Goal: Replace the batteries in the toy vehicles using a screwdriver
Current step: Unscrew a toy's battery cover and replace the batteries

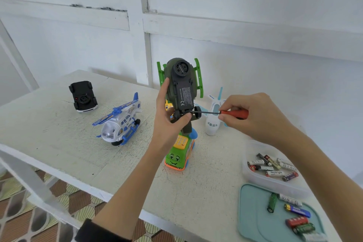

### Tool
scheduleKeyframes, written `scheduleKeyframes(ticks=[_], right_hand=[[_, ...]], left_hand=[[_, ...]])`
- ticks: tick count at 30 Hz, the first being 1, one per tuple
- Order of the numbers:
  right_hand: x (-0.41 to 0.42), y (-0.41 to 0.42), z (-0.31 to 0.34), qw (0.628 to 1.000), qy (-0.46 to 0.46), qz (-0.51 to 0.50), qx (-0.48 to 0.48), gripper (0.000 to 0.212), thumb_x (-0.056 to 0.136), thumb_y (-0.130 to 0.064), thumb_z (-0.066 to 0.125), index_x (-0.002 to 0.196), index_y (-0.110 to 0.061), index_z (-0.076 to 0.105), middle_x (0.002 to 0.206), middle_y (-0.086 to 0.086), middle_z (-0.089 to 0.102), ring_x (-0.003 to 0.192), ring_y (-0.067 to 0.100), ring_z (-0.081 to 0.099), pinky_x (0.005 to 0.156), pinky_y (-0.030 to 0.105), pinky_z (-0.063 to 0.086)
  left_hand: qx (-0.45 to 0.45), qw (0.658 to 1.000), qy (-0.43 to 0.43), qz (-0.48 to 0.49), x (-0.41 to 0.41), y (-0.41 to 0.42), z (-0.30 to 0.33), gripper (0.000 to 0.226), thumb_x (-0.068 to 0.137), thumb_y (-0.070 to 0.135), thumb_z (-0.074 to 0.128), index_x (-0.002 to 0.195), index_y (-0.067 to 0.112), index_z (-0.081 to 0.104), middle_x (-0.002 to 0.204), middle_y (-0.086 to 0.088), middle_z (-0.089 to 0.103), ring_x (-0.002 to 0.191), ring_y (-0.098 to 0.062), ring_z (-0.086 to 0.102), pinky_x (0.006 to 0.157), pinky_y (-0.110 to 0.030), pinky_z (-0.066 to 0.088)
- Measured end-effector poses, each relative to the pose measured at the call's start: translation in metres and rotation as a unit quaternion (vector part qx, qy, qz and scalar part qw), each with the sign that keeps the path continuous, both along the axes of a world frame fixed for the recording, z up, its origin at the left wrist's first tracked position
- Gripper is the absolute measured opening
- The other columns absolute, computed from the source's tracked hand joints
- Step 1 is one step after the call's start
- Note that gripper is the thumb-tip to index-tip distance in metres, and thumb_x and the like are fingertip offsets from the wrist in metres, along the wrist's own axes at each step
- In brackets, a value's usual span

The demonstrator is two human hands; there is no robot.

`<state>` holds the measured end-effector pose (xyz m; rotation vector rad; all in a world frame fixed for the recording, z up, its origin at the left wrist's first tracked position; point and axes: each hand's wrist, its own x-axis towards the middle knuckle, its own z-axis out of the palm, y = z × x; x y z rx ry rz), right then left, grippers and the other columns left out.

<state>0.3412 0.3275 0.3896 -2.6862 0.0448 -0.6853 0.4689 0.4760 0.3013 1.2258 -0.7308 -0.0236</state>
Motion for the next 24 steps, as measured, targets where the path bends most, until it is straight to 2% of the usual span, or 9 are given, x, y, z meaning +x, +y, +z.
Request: scheduleKeyframes(ticks=[2,4,8,12,17,20,22,24], right_hand=[[0.001,0.0,-0.004,1.0,-0.015,0.0,-0.008,0.005,0.079,-0.023,0.069,0.075,-0.021,0.067,0.05,-0.015,0.052,0.049,0.007,0.047,0.053,0.024,0.038],[0.002,0.001,-0.009,0.999,-0.042,0.007,-0.016,0.009,0.08,-0.026,0.068,0.075,-0.018,0.068,0.052,-0.013,0.055,0.048,0.003,0.047,0.051,0.025,0.04],[0.001,0.004,-0.02,0.991,-0.113,0.021,-0.061,0.014,0.077,-0.027,0.062,0.077,-0.014,0.068,0.06,-0.007,0.064,0.05,0.012,0.055,0.048,0.031,0.05],[0.0,0.004,-0.027,0.981,-0.163,0.031,-0.101,0.023,0.081,-0.031,0.053,0.081,-0.014,0.069,0.066,-0.006,0.066,0.053,0.015,0.059,0.044,0.028,0.049],[0.001,0.002,-0.029,0.974,-0.185,0.043,-0.123,0.023,0.084,-0.029,0.053,0.083,-0.013,0.07,0.062,-0.005,0.062,0.048,0.013,0.053,0.04,0.025,0.044],[0.002,0.002,-0.033,0.971,-0.199,0.043,-0.124,0.023,0.085,-0.027,0.054,0.083,-0.011,0.071,0.061,-0.005,0.062,0.046,0.013,0.05,0.039,0.024,0.042],[0.002,0.001,-0.036,0.968,-0.21,0.044,-0.127,0.022,0.085,-0.025,0.055,0.083,-0.01,0.071,0.062,-0.004,0.063,0.045,0.012,0.05,0.039,0.023,0.042],[0.003,0.001,-0.038,0.966,-0.217,0.045,-0.133,0.021,0.085,-0.024,0.056,0.083,-0.01,0.071,0.062,-0.004,0.062,0.045,0.011,0.049,0.038,0.024,0.042]], left_hand=[[-0.003,1.0,0.002,0.003,0.0,-0.001,0.0,0.086,0.077,-0.002,0.059,0.146,0.036,0.026,0.13,0.04,0.048,0.103,-0.017,0.063,0.091,-0.033,0.053],[-0.006,1.0,0.005,0.006,0.001,-0.001,0.0,0.085,0.077,-0.002,0.059,0.146,0.037,0.026,0.13,0.039,0.048,0.105,-0.02,0.063,0.093,-0.035,0.053],[-0.013,1.0,0.004,0.018,0.004,0.0,0.0,0.084,0.077,0.0,0.061,0.145,0.037,0.028,0.133,0.034,0.048,0.104,-0.014,0.064,0.09,-0.034,0.053],[-0.027,1.0,0.0,0.014,0.006,0.0,0.002,0.085,0.076,0.0,0.061,0.145,0.037,0.028,0.138,0.028,0.046,0.105,-0.024,0.062,0.089,-0.039,0.055],[-0.025,1.0,-0.011,0.014,0.006,0.0,0.005,0.086,0.076,-0.001,0.061,0.146,0.033,0.026,0.133,0.035,0.047,0.105,-0.021,0.062,0.09,-0.035,0.054],[-0.025,1.0,-0.006,0.014,0.006,0.001,0.008,0.086,0.076,-0.003,0.059,0.147,0.029,0.025,0.131,0.036,0.048,0.105,-0.009,0.062,0.092,-0.033,0.053],[-0.031,0.999,0.006,0.006,0.006,0.001,0.009,0.086,0.077,-0.004,0.059,0.148,0.028,0.025,0.131,0.035,0.05,0.106,-0.01,0.062,0.097,-0.042,0.052],[-0.036,0.999,0.018,-0.001,0.007,0.001,0.009,0.086,0.077,-0.002,0.061,0.148,0.03,0.025,0.134,0.031,0.049,0.11,-0.018,0.062,0.1,-0.054,0.048]])
